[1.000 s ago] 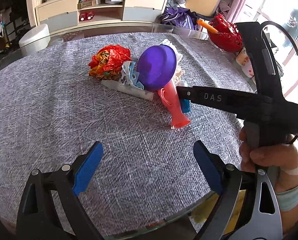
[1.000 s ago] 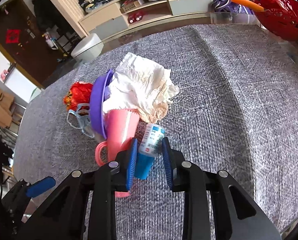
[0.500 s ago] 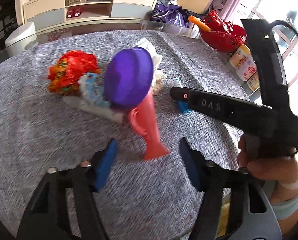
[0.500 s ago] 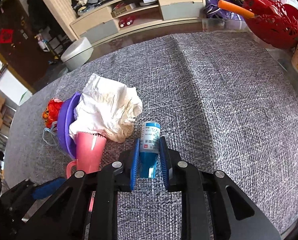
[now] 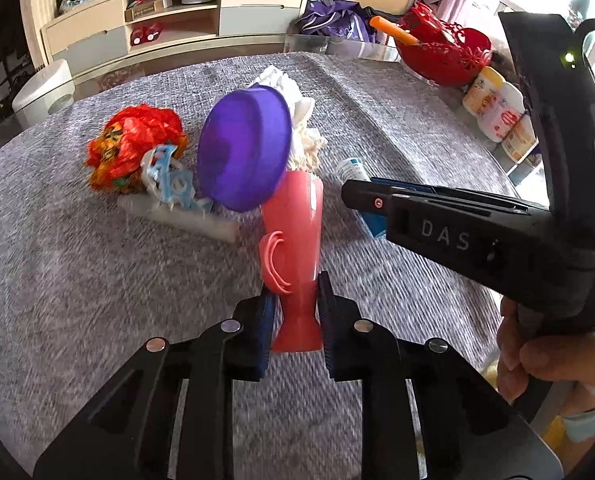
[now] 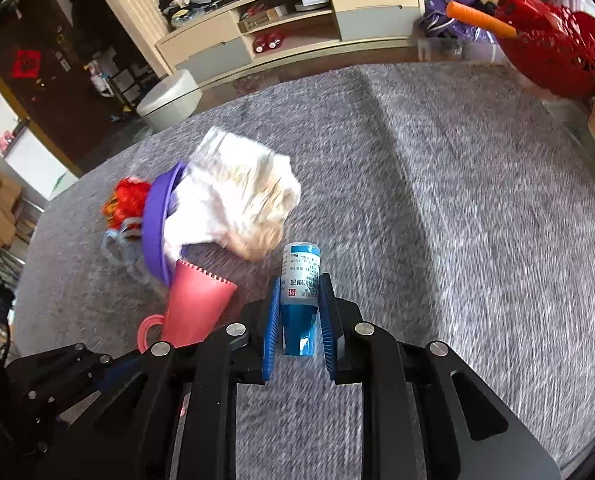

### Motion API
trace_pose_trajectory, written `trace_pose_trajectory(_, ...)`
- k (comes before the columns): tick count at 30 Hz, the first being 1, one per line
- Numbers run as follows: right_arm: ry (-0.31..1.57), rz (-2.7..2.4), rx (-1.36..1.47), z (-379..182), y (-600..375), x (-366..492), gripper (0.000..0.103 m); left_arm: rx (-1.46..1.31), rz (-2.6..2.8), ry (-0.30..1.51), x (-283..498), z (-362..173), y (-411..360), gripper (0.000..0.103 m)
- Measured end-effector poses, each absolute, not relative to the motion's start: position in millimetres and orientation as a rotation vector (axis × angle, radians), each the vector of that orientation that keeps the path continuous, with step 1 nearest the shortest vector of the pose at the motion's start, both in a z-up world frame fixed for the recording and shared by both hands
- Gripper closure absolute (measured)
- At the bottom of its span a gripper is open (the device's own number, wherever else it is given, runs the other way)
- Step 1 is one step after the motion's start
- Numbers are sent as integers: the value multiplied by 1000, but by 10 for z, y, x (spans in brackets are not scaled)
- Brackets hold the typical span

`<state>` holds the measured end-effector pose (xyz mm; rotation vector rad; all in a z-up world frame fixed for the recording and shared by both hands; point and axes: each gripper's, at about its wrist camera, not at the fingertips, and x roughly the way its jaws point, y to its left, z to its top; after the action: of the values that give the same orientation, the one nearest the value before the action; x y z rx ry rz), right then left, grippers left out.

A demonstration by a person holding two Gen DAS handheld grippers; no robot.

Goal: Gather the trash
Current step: 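Grasp the pink handled cup with the left tool while the right tool holds the bottle, then carry the pink cup in the left tool while the right tool carries the bottle to the bin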

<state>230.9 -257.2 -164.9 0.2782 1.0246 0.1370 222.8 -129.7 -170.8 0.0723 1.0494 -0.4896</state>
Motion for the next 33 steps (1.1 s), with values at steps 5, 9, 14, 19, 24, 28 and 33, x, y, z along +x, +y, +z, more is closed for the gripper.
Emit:
trace_pose_trajectory(5,1008,153,285,-1483,-2518,1939,83,71,-481,1036,1900,-1588,-1123,84)
trace_pose_trajectory(9,1005,172,283,-1393,-2437,1668,83,57,-460,1018,1611,-1482,-954,84)
trace_pose_trajectory(14,1002,208,284,-1310,-2300,1270,83,41,-440,996,1222,-1360,-773,84)
trace_pose_trajectory(19,998,240,264,-1268,-2160,937,83,24,-440,973,830,-1301,-608,84)
trace_pose_trajectory(24,1016,266,262,-1350,-2026,652,83,35,-431,994,529,-1427,-456,84)
trace_pose_trajectory(28,1049,286,252,-1518,-1898,451,83,28,-414,1024,303,-1614,-322,84)
trace_pose_trajectory(33,1101,299,250,-1795,-1801,290,83,-4,-409,1067,118,-1864,-251,84)
